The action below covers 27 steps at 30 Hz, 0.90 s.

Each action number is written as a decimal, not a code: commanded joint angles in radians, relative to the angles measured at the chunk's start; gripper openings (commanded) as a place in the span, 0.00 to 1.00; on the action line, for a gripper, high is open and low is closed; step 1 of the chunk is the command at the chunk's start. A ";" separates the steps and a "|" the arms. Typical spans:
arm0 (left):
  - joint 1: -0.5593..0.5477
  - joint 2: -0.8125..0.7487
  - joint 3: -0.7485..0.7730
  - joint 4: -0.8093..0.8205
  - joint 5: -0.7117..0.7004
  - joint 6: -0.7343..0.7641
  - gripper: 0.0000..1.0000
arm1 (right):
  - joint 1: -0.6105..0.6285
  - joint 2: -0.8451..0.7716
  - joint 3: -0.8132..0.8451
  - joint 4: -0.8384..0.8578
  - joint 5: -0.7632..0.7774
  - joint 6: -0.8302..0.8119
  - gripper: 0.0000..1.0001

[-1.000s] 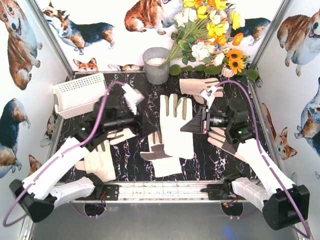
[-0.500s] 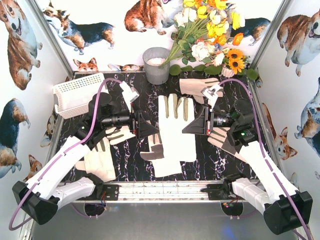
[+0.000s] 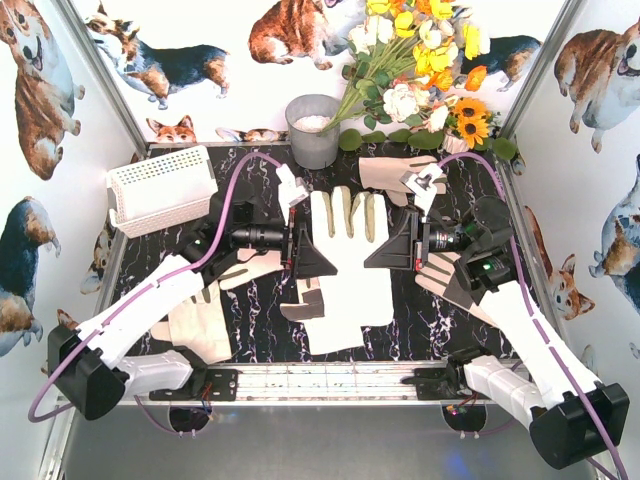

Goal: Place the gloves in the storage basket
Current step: Pair the glove with the glove.

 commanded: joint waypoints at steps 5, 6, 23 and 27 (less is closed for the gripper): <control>0.003 -0.066 -0.040 -0.011 0.033 -0.005 0.50 | 0.005 0.000 0.067 -0.173 0.069 -0.191 0.00; 0.005 -0.076 -0.052 -0.012 0.028 -0.011 0.46 | 0.005 0.004 0.066 -0.176 0.073 -0.196 0.00; 0.051 -0.173 -0.161 -0.067 -0.027 -0.035 0.43 | -0.002 0.012 0.055 -0.314 0.124 -0.317 0.00; 0.074 -0.197 -0.198 -0.045 -0.035 -0.055 0.38 | -0.003 0.018 0.048 -0.349 0.130 -0.346 0.00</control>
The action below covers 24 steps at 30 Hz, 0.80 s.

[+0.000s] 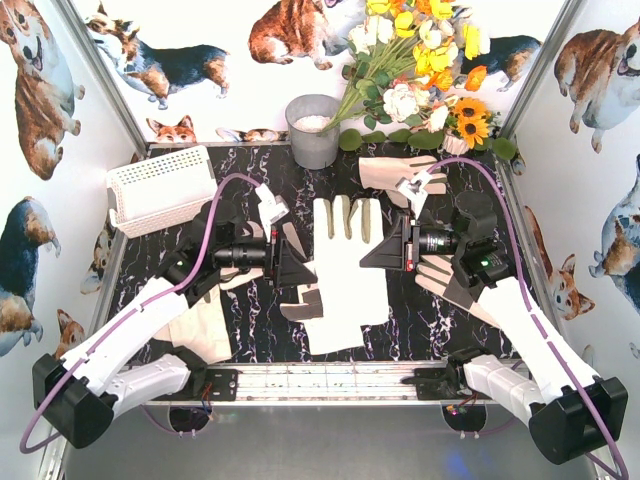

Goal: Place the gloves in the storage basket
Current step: Pair the glove with the glove.

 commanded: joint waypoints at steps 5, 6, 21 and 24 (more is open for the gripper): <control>0.027 -0.034 -0.068 0.098 0.006 -0.087 0.21 | -0.004 -0.003 0.025 -0.032 0.030 -0.070 0.00; 0.026 -0.031 -0.070 0.100 0.004 -0.089 0.18 | -0.004 -0.002 0.025 -0.034 0.033 -0.071 0.00; -0.003 -0.069 -0.211 -0.108 -0.388 -0.255 0.00 | 0.045 0.144 0.017 -0.377 0.411 -0.214 0.00; -0.029 -0.069 -0.273 -0.124 -0.449 -0.343 0.00 | 0.119 0.221 0.009 -0.395 0.550 -0.200 0.00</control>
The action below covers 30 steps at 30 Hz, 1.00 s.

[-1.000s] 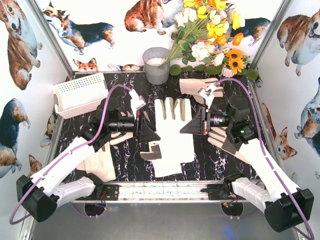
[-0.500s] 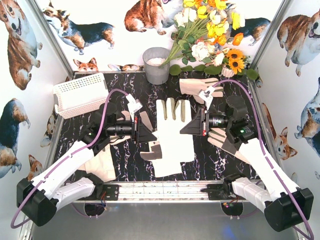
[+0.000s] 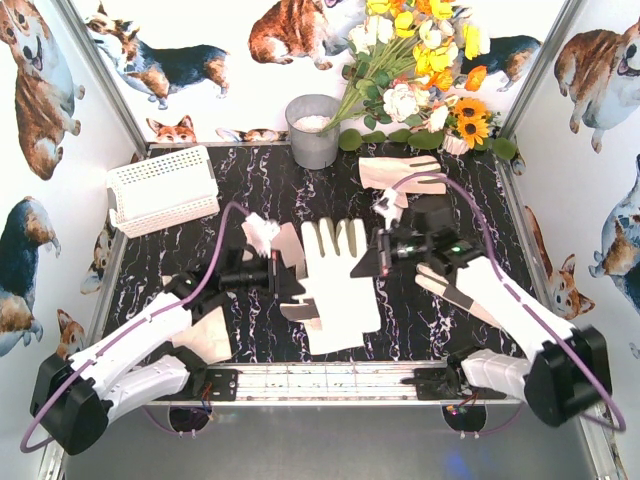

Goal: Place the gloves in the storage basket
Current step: Pair the glove with the glove.

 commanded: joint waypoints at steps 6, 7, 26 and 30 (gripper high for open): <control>-0.018 -0.002 -0.117 -0.183 -0.218 -0.173 0.00 | 0.128 0.195 -0.002 -0.055 0.371 0.028 0.00; -0.018 0.006 -0.127 -0.189 -0.220 -0.178 0.00 | 0.137 0.215 -0.001 -0.054 0.390 0.030 0.00; -0.033 0.181 -0.206 -0.059 -0.251 -0.177 0.00 | 0.214 0.402 -0.023 0.041 0.505 0.047 0.00; -0.033 0.209 -0.186 -0.066 -0.277 -0.153 0.00 | 0.214 0.416 -0.022 0.053 0.501 0.051 0.00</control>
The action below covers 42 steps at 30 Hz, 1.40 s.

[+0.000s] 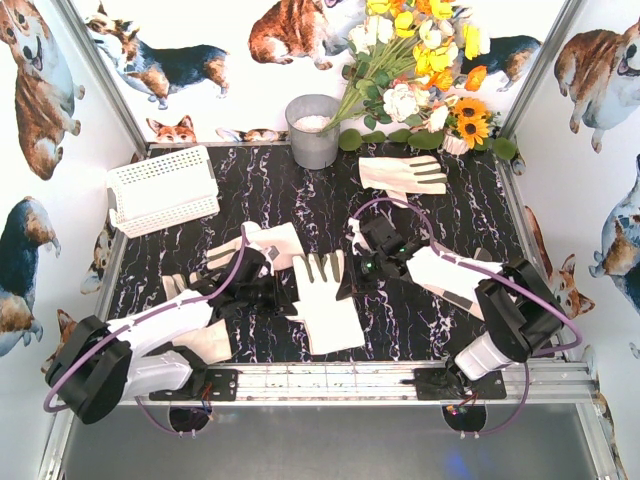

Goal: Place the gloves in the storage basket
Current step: Pair the glove with the glove.

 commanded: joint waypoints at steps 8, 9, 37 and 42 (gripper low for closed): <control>0.005 0.035 0.012 -0.129 -0.100 0.071 0.00 | -0.022 0.036 -0.015 0.018 0.117 -0.023 0.00; 0.005 0.034 0.009 -0.129 -0.103 0.070 0.00 | -0.022 0.041 -0.017 0.022 0.117 -0.023 0.00; 0.005 0.085 0.097 -0.221 -0.222 0.151 0.27 | -0.022 0.171 -0.052 0.096 0.143 -0.024 0.00; 0.001 0.013 0.201 -0.318 -0.254 0.190 0.35 | -0.022 0.178 -0.052 0.099 0.140 -0.026 0.00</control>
